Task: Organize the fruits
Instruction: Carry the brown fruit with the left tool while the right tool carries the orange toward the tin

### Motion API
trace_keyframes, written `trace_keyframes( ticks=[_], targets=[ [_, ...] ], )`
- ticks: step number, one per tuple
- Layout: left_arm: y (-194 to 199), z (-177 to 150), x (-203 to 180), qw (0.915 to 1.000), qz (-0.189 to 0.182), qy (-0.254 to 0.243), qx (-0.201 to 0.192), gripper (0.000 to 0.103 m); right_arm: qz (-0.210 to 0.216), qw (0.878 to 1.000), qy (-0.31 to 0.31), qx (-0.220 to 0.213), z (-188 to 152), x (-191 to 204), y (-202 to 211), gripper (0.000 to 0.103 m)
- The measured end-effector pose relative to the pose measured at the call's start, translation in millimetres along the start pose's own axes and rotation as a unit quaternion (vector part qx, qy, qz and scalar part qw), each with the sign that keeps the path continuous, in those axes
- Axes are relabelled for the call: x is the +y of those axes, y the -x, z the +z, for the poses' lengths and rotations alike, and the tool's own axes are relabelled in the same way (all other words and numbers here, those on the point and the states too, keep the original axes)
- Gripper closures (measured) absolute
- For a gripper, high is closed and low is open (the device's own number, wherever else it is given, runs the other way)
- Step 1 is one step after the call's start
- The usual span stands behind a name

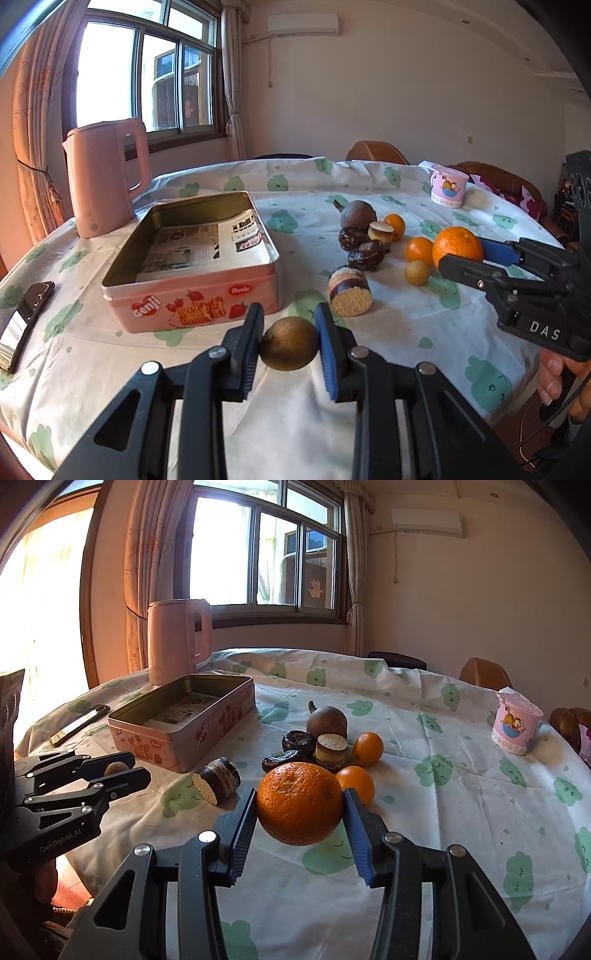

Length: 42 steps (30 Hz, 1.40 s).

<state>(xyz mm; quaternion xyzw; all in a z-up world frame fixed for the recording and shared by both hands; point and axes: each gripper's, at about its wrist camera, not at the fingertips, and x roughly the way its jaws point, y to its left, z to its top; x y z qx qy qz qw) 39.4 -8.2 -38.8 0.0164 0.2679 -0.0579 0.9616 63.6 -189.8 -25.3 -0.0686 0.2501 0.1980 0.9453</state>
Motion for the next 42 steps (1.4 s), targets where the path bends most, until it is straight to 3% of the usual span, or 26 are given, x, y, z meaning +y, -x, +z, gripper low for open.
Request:
trace_keyframes(
  ticks=[17, 28, 42],
  targets=[
    [5.5, 48.1, 43.7, 0.9977, 0.050, 0.001, -0.045, 0.073, 0.054, 0.996, 0.061, -0.045, 64.9, 44.7, -7.0, 0.054],
    [-17.6, 66.0, 72.5, 0.9961, 0.079, 0.008, -0.037, 0.073, 0.077, 0.992, 0.083, -0.051, 105.7, 65.4, -26.6, 0.054],
    [-46.0, 75.8, 94.4, 0.9946, 0.102, 0.014, -0.015, 0.073, 0.087, 0.991, 0.090, -0.037, 126.3, 82.1, -66.5, 0.054]
  ],
)
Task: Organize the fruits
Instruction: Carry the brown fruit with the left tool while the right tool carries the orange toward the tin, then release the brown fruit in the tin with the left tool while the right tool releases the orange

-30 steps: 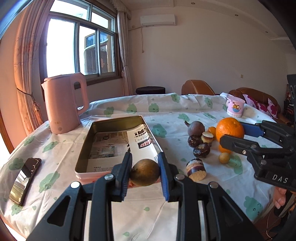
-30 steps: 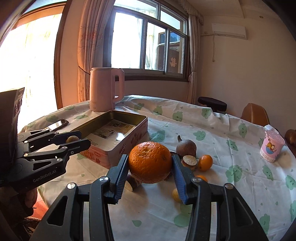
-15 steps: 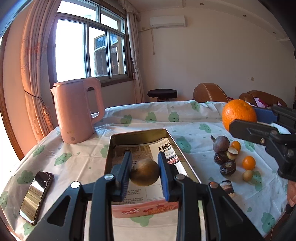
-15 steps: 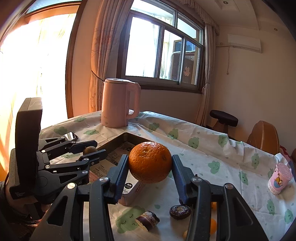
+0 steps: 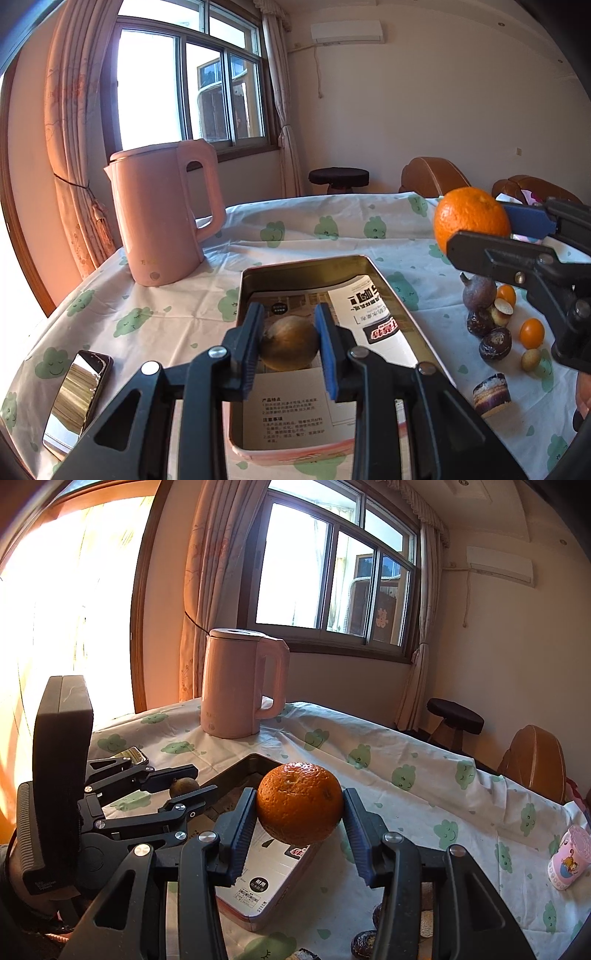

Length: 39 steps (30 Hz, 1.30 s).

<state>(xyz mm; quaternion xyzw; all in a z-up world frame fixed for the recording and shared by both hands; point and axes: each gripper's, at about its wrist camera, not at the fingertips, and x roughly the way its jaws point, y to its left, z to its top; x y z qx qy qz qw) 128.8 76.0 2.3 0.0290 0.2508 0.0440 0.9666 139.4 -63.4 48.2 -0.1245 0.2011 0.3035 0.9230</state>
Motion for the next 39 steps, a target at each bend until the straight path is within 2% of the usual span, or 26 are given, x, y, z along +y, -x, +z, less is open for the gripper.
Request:
trace_keyframes(
  ticks=[22, 39],
  targets=[
    [-41.3, 2.3, 9.6, 0.9992, 0.018, -0.007, 0.034, 0.073, 0.002, 0.999, -0.025, 0.042, -10.7, 1.8, -57.8, 0.054],
    [-54.4, 3.2, 10.9, 0.9984, 0.011, -0.009, 0.055, 0.073, 0.007, 0.997, -0.030, 0.071, -20.3, 5.7, -82.3, 0.054]
  ],
)
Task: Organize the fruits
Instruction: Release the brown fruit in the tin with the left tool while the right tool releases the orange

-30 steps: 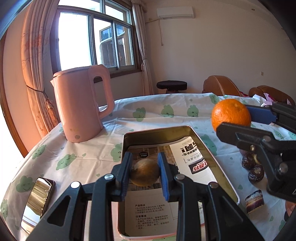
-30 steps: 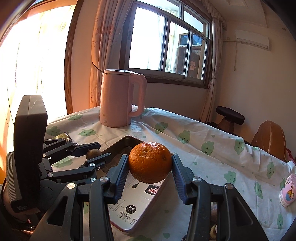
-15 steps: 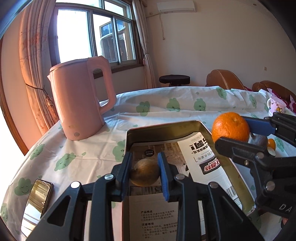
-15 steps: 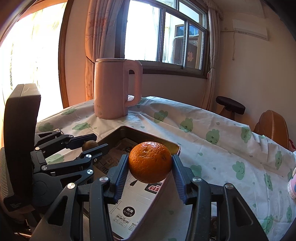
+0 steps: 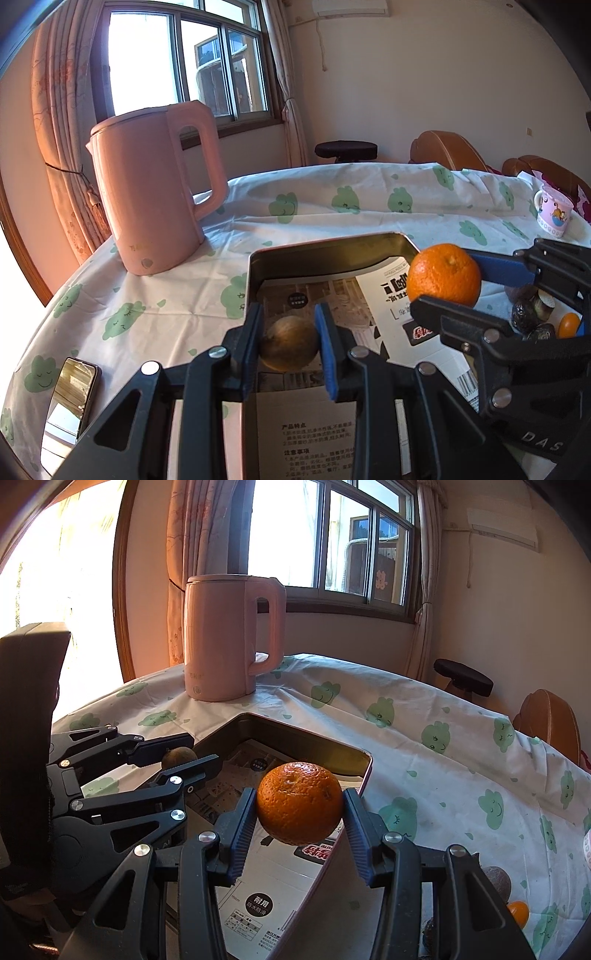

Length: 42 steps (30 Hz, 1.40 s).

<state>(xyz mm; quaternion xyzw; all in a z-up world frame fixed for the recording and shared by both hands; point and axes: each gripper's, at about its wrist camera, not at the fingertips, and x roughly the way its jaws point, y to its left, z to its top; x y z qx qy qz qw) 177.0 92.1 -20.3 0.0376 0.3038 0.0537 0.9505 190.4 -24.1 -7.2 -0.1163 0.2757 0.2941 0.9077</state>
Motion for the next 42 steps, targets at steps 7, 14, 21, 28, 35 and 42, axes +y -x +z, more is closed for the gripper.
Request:
trace_keyframes(
  ticks=[7, 14, 21, 28, 35, 42],
  targets=[
    [-6.2, -0.1, 6.1, 0.9997, -0.010, 0.014, 0.015, 0.073, -0.002, 1.000, 0.011, 0.020, 2.8, 4.3, -7.8, 0.054],
    [-11.6, -0.3, 6.4, 0.9994, -0.011, 0.016, 0.029, 0.072, -0.001, 0.998, 0.022, 0.051, 2.1, 7.5, -15.9, 0.054],
    [-12.1, -0.1, 7.3, 0.9993, -0.011, 0.019, 0.030, 0.071, -0.004, 0.998, 0.022, 0.050, 1.8, 8.2, -15.0, 0.053],
    [-8.5, -0.2, 7.9, 0.9996, -0.011, 0.019, 0.020, 0.067, -0.007, 0.999, 0.019, 0.043, 1.6, 7.8, -11.7, 0.052],
    [-1.4, -1.4, 14.6, 0.9993, 0.002, 0.037, 0.001, 0.036, -0.007, 0.999, 0.011, 0.031, 0.5, 5.1, -3.3, 0.047],
    [1.0, -1.6, 13.5, 0.9993, 0.008, 0.036, -0.004, 0.036, -0.009, 1.000, 0.007, 0.026, 0.4, 5.1, -2.2, 0.047]
  ],
)
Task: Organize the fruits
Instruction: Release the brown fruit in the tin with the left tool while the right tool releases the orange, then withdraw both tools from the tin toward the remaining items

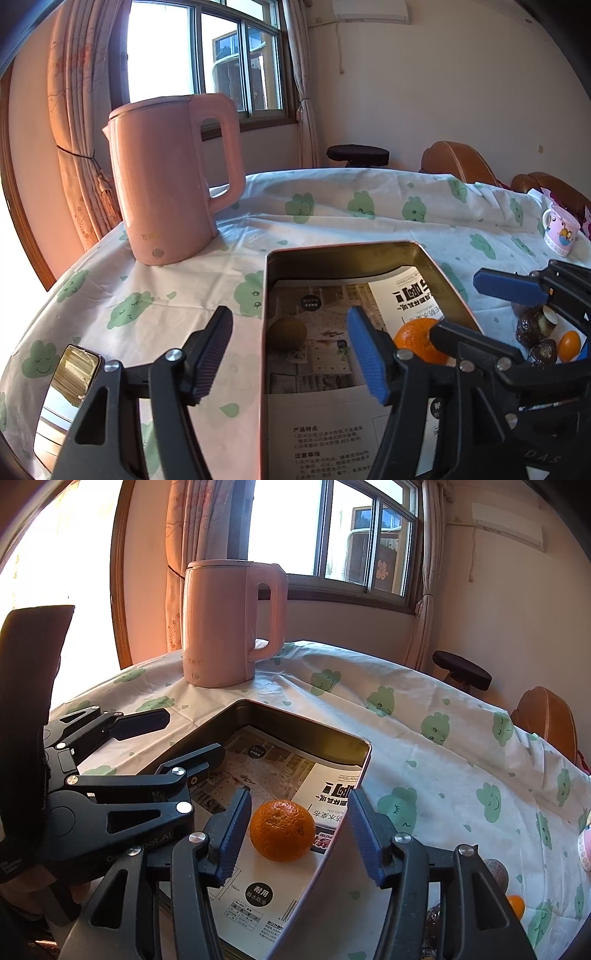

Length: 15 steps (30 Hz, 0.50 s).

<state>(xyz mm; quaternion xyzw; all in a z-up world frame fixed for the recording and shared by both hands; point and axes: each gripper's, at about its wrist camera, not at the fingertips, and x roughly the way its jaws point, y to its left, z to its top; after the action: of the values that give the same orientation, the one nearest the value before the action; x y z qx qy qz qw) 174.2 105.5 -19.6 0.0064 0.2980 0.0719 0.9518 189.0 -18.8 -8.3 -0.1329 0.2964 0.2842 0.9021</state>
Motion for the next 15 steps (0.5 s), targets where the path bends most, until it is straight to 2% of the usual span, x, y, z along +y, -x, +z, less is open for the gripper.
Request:
trace_keyframes(
  ticks=[9, 12, 15],
  targets=[
    [3.5, 0.2, -1.3, 0.9999, 0.012, -0.004, -0.010, 0.028, -0.005, 1.000, 0.001, -0.010, -2.8, -0.1, 4.9, 0.046],
    [5.3, -0.1, -2.7, 0.9997, 0.018, -0.006, -0.016, 0.024, -0.005, 1.000, -0.001, -0.013, -4.3, -1.3, 7.7, 0.045],
    [6.3, 0.1, -1.1, 0.9995, 0.026, -0.003, -0.020, 0.014, -0.006, 1.000, -0.003, -0.017, -5.6, -1.8, 10.5, 0.043]
  ],
)
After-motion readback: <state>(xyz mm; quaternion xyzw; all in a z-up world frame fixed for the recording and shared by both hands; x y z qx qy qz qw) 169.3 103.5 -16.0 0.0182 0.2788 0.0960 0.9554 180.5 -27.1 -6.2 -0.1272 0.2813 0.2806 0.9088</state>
